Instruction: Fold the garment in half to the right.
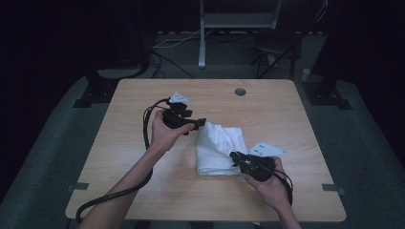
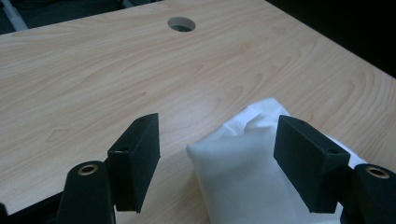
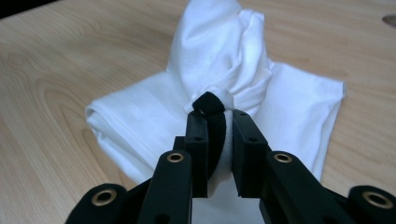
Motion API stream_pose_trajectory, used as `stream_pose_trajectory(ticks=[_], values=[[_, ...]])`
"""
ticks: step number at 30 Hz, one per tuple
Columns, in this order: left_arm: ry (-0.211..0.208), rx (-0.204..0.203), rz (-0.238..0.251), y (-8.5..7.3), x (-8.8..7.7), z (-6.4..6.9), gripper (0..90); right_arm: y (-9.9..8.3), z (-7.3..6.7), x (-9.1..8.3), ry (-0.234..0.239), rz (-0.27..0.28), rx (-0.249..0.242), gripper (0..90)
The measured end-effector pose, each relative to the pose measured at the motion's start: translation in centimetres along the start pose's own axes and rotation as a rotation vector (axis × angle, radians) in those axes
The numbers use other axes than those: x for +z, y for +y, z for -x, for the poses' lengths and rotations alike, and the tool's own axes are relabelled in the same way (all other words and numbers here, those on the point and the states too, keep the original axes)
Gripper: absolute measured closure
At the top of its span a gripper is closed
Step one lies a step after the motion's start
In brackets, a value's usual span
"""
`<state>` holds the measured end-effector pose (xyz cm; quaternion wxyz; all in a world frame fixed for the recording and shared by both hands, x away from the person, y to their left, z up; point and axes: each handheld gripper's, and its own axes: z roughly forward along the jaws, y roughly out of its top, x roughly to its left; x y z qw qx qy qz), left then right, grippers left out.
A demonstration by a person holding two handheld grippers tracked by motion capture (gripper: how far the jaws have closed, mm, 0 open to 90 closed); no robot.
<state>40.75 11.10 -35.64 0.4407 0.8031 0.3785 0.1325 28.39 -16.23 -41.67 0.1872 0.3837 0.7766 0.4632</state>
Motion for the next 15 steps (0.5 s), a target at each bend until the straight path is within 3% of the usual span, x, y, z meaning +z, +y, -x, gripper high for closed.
stream_pose_trajectory(ticks=[6, 10, 15], values=[[0.012, 0.039, -0.011, -1.2, -0.3, 0.4, 30.8, -0.7, 0.1, 0.4, -0.009, -0.057, 0.010, 76.4], [0.006, 0.039, -0.003, -1.8, -0.5, 0.6, 30.4, -1.2, 0.3, 0.5, -0.012, -0.088, 0.015, 73.0], [0.002, 0.060, -0.011, -2.8, -0.5, 1.0, 29.0, -1.5, 0.7, 0.5, 0.006, -0.120, 0.026, 60.1]])
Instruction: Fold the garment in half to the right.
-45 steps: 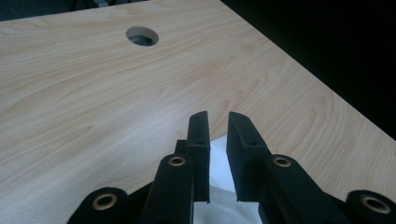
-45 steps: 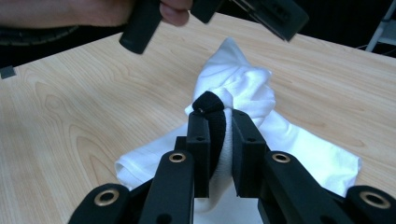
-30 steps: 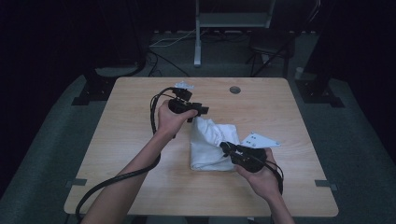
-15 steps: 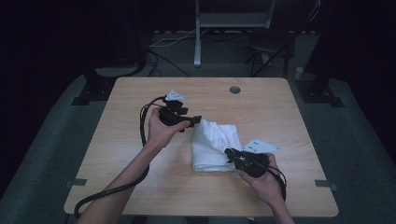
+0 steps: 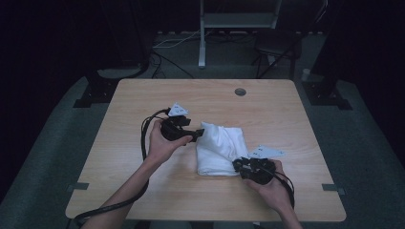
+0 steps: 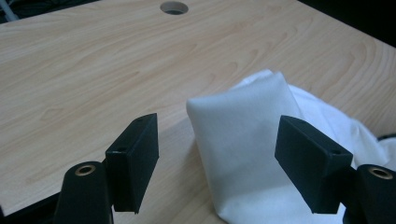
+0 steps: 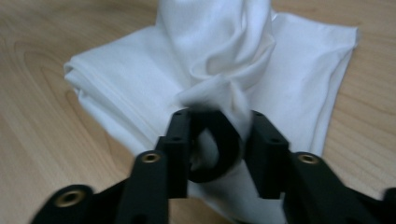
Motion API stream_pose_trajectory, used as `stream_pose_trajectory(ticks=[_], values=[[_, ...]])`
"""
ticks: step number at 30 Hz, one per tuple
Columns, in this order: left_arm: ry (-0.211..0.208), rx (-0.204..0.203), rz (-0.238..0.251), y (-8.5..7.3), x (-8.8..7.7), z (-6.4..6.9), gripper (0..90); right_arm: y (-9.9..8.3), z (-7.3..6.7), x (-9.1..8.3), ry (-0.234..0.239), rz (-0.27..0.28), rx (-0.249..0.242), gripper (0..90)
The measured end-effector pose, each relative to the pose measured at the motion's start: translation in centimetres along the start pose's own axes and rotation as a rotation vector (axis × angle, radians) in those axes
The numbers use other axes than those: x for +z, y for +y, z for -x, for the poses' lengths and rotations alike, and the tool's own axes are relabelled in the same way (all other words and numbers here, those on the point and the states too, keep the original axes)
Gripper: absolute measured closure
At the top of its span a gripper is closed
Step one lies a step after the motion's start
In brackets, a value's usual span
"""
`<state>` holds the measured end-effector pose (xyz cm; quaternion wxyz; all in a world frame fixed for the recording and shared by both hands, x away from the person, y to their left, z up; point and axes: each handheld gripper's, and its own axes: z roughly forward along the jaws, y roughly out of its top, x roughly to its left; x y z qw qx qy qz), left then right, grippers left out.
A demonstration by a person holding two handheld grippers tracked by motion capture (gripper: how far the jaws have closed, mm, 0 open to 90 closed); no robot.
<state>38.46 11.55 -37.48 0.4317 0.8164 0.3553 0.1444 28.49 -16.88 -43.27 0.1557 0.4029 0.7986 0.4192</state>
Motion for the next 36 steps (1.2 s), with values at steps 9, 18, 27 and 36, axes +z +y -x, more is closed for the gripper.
stream_pose_trajectory(ticks=[9, 18, 27, 36], values=[[-0.006, -0.028, 0.028, -1.4, -0.9, -0.2, 21.6, 0.2, 1.3, -1.8, 0.061, 0.069, 0.054, 25.7], [-0.009, -0.055, 0.045, -3.0, -2.0, -0.7, 21.6, 2.9, 3.7, -3.2, 0.082, 0.147, 0.112, 22.5], [-0.011, -0.071, 0.062, -4.2, -2.8, -1.0, 21.6, 6.2, 5.5, 0.0, 0.134, 0.095, 0.135, 26.5], [-0.019, -0.080, 0.074, -4.7, -3.3, -1.0, 21.6, 8.0, 6.3, 3.9, 0.229, 0.048, 0.208, 33.9]])
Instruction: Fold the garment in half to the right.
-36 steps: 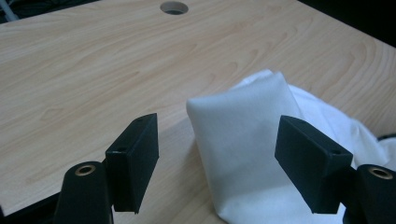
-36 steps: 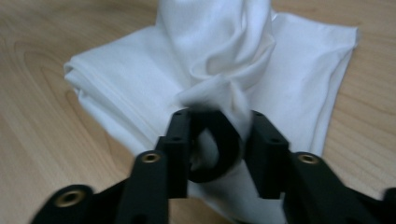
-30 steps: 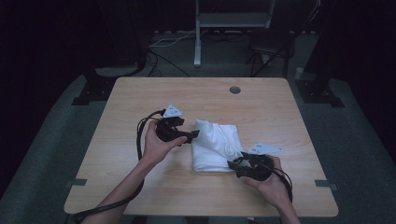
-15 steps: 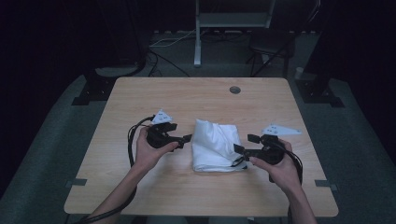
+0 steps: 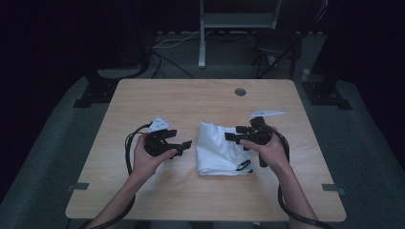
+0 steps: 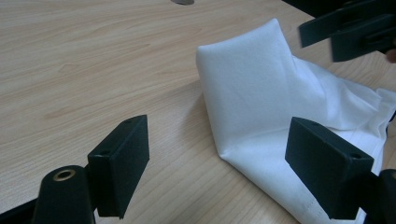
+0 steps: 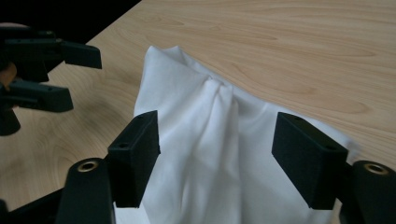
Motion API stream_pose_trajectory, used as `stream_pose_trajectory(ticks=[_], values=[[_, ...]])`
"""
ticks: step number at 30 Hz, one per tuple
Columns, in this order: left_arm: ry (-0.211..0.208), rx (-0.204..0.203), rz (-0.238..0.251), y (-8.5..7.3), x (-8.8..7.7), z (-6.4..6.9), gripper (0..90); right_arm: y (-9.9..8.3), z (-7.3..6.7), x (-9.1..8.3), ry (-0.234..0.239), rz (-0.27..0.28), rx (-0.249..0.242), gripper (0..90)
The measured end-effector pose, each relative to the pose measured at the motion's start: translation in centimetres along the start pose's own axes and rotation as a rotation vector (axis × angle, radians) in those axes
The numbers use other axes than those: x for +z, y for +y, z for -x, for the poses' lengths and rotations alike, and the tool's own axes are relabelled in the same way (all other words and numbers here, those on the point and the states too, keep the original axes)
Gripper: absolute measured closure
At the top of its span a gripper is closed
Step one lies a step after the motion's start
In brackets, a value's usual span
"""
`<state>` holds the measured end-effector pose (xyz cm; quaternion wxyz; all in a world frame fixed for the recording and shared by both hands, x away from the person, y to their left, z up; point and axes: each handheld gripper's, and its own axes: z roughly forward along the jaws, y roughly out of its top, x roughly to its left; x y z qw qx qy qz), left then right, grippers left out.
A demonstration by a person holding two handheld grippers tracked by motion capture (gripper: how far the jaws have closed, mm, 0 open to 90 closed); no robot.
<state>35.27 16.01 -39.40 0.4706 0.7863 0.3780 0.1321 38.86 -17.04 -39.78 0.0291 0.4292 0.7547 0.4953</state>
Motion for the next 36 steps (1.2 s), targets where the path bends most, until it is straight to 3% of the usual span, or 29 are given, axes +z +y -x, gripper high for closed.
stream_pose_trajectory(ticks=[6, 11, 16, 19, 22, 26, 32, 35, 36], values=[[-0.002, -0.001, 0.001, -0.1, -0.3, -0.1, 21.6, 0.3, 1.4, 1.4, 0.027, -0.009, 0.084, 40.1], [-0.002, -0.007, 0.003, -0.1, -0.4, -0.3, 21.6, 0.0, 2.2, 2.5, 0.033, -0.068, 0.128, 44.8], [-0.002, -0.007, 0.002, -0.1, -0.3, -0.4, 21.6, -0.3, 2.0, 3.2, 0.027, -0.110, 0.113, 50.2], [-0.004, -0.005, 0.001, -0.2, -0.2, -0.4, 21.6, -0.5, 1.8, 3.6, 0.018, -0.122, 0.101, 57.9], [-0.003, -0.006, 0.002, -0.3, -0.3, -0.4, 21.6, -0.9, 1.5, 4.1, 0.005, -0.144, 0.084, 71.7], [-0.002, -0.013, 0.004, -0.4, -0.4, -0.5, 21.6, -1.2, 1.4, 4.1, -0.011, -0.133, 0.081, 82.4], [0.001, -0.016, 0.003, -0.6, -0.4, -0.7, 21.6, -1.3, 1.0, 3.5, -0.030, -0.085, 0.065, 85.4], [0.000, -0.012, 0.005, -0.6, -0.4, -0.6, 21.6, -1.1, 0.7, 2.7, -0.069, -0.037, 0.049, 85.7], [0.000, -0.011, 0.006, -0.6, -0.4, -0.6, 21.6, -0.8, 0.4, 2.0, -0.108, -0.006, 0.027, 85.8]])
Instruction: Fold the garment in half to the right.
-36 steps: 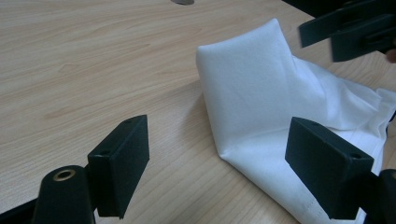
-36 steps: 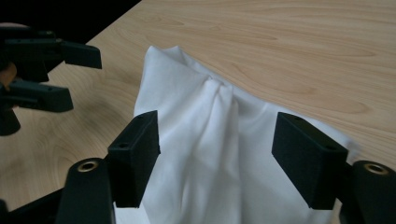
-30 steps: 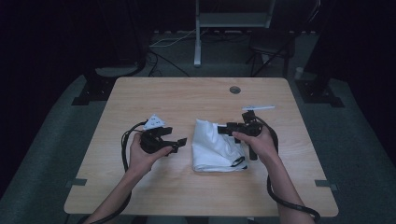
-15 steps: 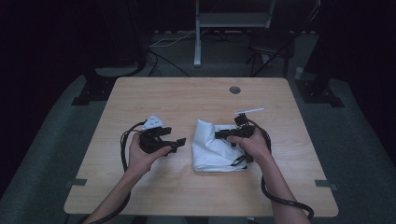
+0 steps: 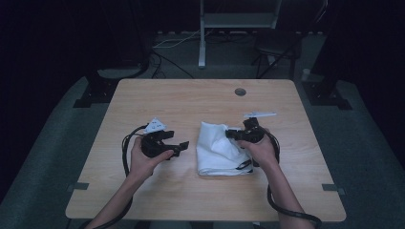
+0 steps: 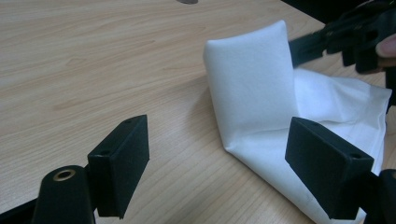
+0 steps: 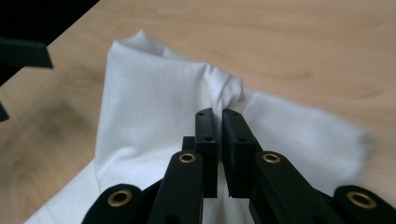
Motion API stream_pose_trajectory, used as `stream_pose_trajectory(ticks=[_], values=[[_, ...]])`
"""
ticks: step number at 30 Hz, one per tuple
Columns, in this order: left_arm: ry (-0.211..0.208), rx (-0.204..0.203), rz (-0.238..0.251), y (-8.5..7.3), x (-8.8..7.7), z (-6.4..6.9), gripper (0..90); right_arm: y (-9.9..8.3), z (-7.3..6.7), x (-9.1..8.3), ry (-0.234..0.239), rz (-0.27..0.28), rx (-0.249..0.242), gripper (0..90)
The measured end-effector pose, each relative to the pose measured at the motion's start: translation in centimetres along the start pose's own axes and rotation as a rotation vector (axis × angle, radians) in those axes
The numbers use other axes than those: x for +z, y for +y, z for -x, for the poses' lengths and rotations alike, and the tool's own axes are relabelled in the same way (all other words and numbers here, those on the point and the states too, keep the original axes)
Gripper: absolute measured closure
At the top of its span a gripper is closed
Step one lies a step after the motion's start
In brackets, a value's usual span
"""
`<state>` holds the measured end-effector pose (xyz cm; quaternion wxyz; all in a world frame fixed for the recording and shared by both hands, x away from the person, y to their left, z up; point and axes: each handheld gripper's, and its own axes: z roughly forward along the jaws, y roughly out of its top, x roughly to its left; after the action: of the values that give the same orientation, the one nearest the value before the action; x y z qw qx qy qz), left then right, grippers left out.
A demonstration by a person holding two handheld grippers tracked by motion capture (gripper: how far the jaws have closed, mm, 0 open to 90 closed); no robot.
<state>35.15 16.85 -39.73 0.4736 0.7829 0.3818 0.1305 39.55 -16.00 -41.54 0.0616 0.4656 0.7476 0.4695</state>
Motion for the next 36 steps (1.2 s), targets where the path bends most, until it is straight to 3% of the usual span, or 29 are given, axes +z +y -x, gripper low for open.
stream_pose_trajectory(ticks=[1, 4, 5, 8, 10, 18, 23, 26, 32, 36], values=[[0.001, 0.001, 0.000, 0.0, 0.0, 0.0, 21.6, 0.0, 0.0, 0.0, 0.000, 0.000, 0.000, 85.8], [0.001, -0.001, -0.001, 0.0, 0.1, 0.1, 21.6, 0.7, -0.5, -1.5, -0.069, 0.046, -0.042, 85.9], [0.000, -0.003, 0.000, 0.0, 0.2, 0.1, 21.6, 0.7, -0.5, -1.5, -0.069, 0.046, -0.042, 85.9], [-0.002, -0.002, 0.002, 0.0, 0.2, 0.2, 21.6, 1.3, -1.0, -2.5, -0.150, 0.050, -0.098, 86.0], [-0.004, 0.002, 0.003, 0.0, 0.4, 0.3, 21.6, 1.4, -1.1, -2.6, -0.167, 0.042, -0.105, 85.9], [-0.006, 0.001, -0.007, -0.1, 0.7, 0.3, 21.6, 0.8, -1.4, -1.2, -0.368, -0.034, -0.168, 85.9], [-0.004, 0.007, -0.005, 0.0, 0.5, 0.2, 21.6, 0.5, -1.7, -0.4, -0.500, -0.082, -0.239, 85.8], [-0.003, 0.006, -0.003, 0.0, 0.4, 0.1, 21.6, 0.6, -2.2, 0.0, -0.585, -0.106, -0.313, 85.4], [-0.007, 0.007, -0.007, -0.1, 0.5, 0.3, 21.6, 0.2, -2.5, 1.2, -0.672, -0.173, -0.408, 82.9], [-0.009, 0.013, -0.008, -0.2, 0.5, 0.4, 21.6, -0.5, -2.2, 2.2, -0.686, -0.211, -0.441, 79.5]])
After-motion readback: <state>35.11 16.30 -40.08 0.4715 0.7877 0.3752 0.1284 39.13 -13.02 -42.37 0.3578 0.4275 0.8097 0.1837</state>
